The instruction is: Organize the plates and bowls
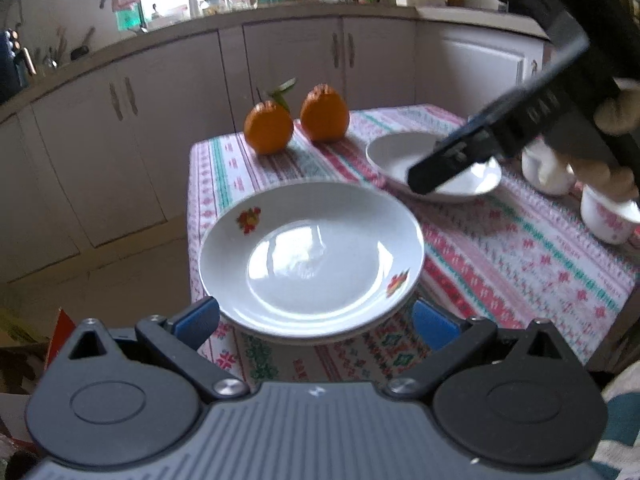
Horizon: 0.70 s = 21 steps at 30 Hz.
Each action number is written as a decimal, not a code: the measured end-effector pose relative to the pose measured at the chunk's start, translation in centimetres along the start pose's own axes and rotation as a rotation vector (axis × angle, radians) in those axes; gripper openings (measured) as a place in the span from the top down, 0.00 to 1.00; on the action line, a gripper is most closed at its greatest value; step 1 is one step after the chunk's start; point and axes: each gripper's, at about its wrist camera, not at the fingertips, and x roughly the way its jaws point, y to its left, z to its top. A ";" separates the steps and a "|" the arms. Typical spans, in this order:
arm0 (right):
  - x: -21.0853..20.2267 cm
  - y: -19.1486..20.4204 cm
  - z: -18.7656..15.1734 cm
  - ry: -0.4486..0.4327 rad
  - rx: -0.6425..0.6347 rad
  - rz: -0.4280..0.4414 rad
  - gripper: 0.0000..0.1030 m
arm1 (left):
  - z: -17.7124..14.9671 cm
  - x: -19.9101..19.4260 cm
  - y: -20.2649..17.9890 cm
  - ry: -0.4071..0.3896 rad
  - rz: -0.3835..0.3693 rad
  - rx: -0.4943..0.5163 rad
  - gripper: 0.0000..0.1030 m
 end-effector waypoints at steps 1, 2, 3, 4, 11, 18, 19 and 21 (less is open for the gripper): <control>-0.7 0.1 -0.5 -0.031 -0.003 -0.032 0.00 | 0.3 -0.3 -0.2 -0.011 0.005 -0.004 0.00; -1.4 0.2 -1.2 -0.060 -0.005 -0.081 0.00 | 0.6 -0.6 -0.3 -0.021 0.014 -0.008 0.00; -1.9 0.4 -1.8 -0.082 -0.007 -0.131 0.00 | 0.8 -0.8 -0.5 -0.028 0.021 -0.012 0.00; -2.3 0.6 -2.5 -0.095 -0.008 -0.177 0.00 | 1.2 -1.0 -0.7 -0.036 0.022 -0.013 0.00; -3.6 0.4 -6.1 -0.129 0.035 -0.404 0.00 | 4.6 -0.9 -2.0 -0.053 -0.009 0.031 0.00; -3.6 -1.9 -7.7 -0.133 0.116 -0.421 0.00 | 9.6 2.2 -4.1 -0.048 -0.052 0.116 0.00; -3.4 -2.4 -7.8 -0.125 0.134 -0.427 0.00 | 10.2 2.8 -4.4 -0.043 -0.057 0.125 0.00; -2.9 -3.2 -8.0 -0.108 0.158 -0.427 0.00 | 11.7 4.5 -5.0 -0.029 -0.069 0.147 0.00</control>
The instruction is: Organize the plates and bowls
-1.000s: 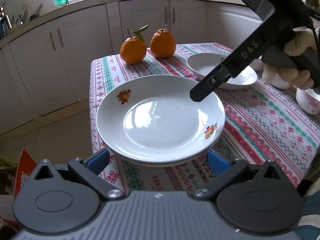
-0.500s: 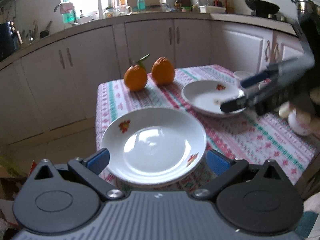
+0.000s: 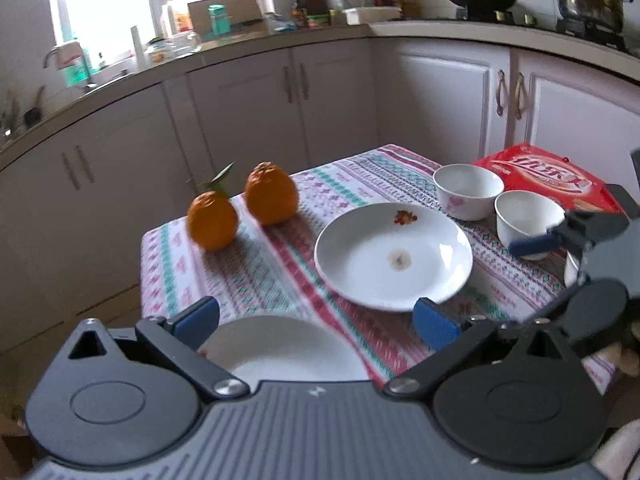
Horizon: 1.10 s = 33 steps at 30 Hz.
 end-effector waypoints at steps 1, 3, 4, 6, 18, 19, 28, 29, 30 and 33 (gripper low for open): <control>0.4 -0.2 -0.1 0.006 0.008 -0.001 0.00 | 0.4 0.6 -0.1 0.004 -0.008 0.008 0.00; 1.0 -0.7 -0.2 0.018 0.016 -0.001 0.00 | 1.5 2.1 -0.4 0.016 -0.022 0.021 0.00; 1.2 -0.9 -0.2 0.022 0.022 -0.006 0.00 | 2.1 3.1 -0.5 0.027 -0.034 0.028 0.00; 1.8 -1.2 -0.2 0.034 0.033 -0.011 0.00 | 2.9 4.8 -0.7 0.046 -0.053 0.036 0.00; 4.5 -1.4 -0.3 0.071 -0.002 -0.015 0.00 | 7.0 15.9 -0.7 0.190 -0.145 0.040 0.01; 4.8 -1.4 -0.4 0.077 -0.001 -0.011 0.00 | 7.2 16.7 -0.7 0.201 -0.151 0.040 0.02; 6.7 -1.8 -0.3 0.100 -0.010 -0.010 0.00 | 7.9 22.1 -1.6 0.277 -0.231 0.106 0.17; 6.7 -1.8 -0.3 0.099 -0.013 -0.007 0.00 | 8.0 22.5 -1.6 0.288 -0.238 0.113 0.21; 6.8 -1.7 -0.3 0.104 -0.017 -0.007 0.00 | 8.0 22.9 -1.7 0.297 -0.247 0.122 0.23; 6.9 -1.3 -0.5 0.100 -0.047 -0.020 0.00 | 8.2 23.8 -1.7 0.325 -0.279 0.136 0.30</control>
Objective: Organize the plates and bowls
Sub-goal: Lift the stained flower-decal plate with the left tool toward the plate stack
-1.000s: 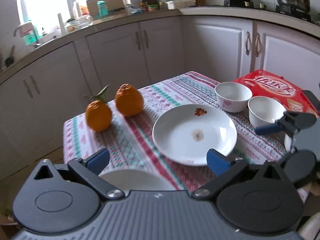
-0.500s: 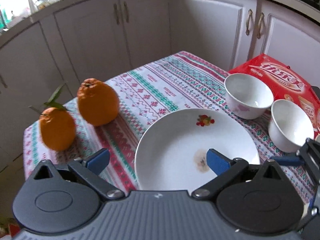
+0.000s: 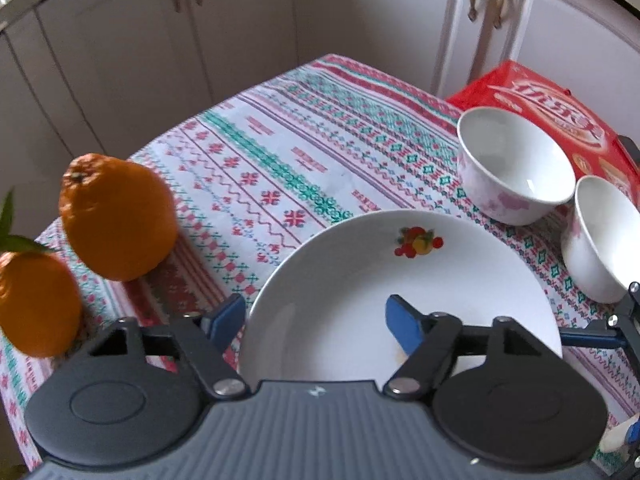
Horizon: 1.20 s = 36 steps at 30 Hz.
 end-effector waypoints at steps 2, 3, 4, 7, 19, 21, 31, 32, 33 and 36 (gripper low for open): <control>0.1 0.0 0.0 -0.001 0.002 0.006 0.00 | 0.3 0.3 0.1 0.015 -0.010 0.019 0.33; 0.1 -0.1 0.0 0.000 0.007 0.013 0.00 | 0.6 0.4 0.2 0.027 -0.019 0.034 0.33; 0.2 -0.1 0.0 0.001 0.011 0.017 0.00 | 0.8 0.6 0.2 0.037 -0.027 0.042 0.35; 0.2 -0.1 0.0 -0.008 0.008 0.018 0.00 | 1.5 0.8 0.5 0.060 -0.060 0.071 0.37; 0.2 -0.4 0.4 -0.053 0.015 0.036 0.01 | 3.0 1.6 0.7 0.114 -0.133 0.128 0.39; 0.3 -0.4 0.4 -0.053 0.015 0.038 0.01 | 2.9 1.6 0.6 0.115 -0.134 0.133 0.39; -0.1 -0.4 -0.1 -0.037 -0.004 0.084 0.02 | 1.8 0.6 0.5 0.156 -0.166 0.163 0.40; 0.0 -0.3 -0.2 -0.037 -0.007 0.085 0.02 | 1.6 0.5 0.5 0.160 -0.172 0.159 0.40; 0.0 -0.3 -0.3 -0.035 -0.007 0.090 0.02 | 1.5 0.4 0.6 0.166 -0.177 0.154 0.40; -0.2 -0.3 -0.4 -0.036 -0.010 0.104 0.02 | 1.2 0.1 0.6 0.172 -0.175 0.156 0.40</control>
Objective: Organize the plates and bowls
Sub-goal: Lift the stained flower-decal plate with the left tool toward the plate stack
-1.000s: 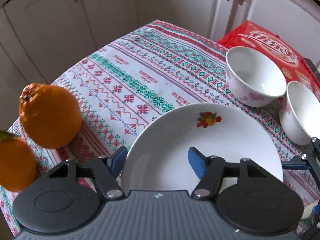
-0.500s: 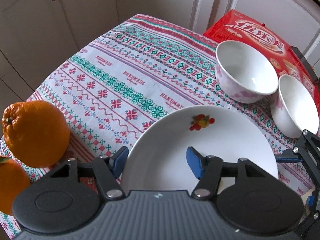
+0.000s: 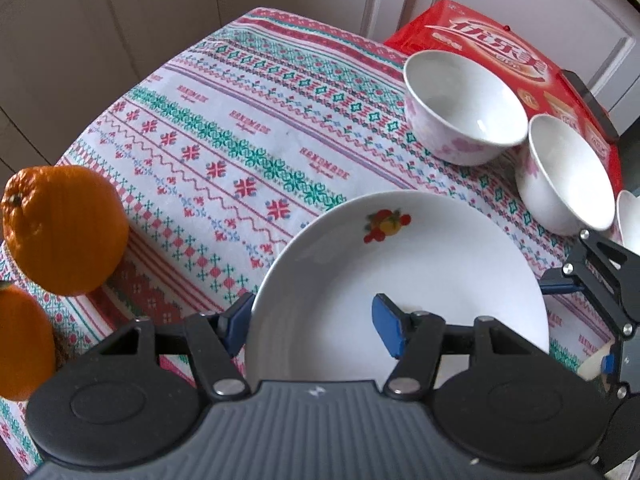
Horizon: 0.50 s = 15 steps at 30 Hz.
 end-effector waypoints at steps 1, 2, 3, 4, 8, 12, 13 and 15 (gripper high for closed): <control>-0.1 0.0 0.0 -0.001 0.000 0.004 0.02 | -0.1 0.0 0.0 -0.001 0.001 -0.002 0.40; -0.1 0.0 -0.1 -0.003 0.001 0.007 0.02 | -0.2 -0.1 -0.1 -0.003 0.002 -0.005 0.40; -0.2 0.0 -0.1 -0.003 0.000 0.010 0.02 | -0.2 -0.2 0.0 -0.004 0.000 -0.008 0.40; -0.2 0.0 -0.1 -0.003 -0.001 0.011 0.02 | -0.3 -0.4 0.0 -0.008 -0.003 -0.014 0.40; -0.6 0.2 -0.2 -0.007 -0.013 0.012 0.02 | -0.6 -0.9 -0.1 -0.018 -0.001 -0.021 0.40; -1.0 0.3 -0.2 -0.009 -0.016 0.019 0.02 | -1.0 -1.5 -0.2 -0.039 -0.001 -0.040 0.40; -1.1 0.3 -0.2 -0.009 -0.020 0.021 0.02 | -1.1 -1.7 -0.2 -0.043 -0.001 -0.046 0.40; -1.4 0.5 -0.2 -0.012 -0.028 0.020 0.02 | -1.3 -1.9 -0.3 -0.048 -0.001 -0.049 0.40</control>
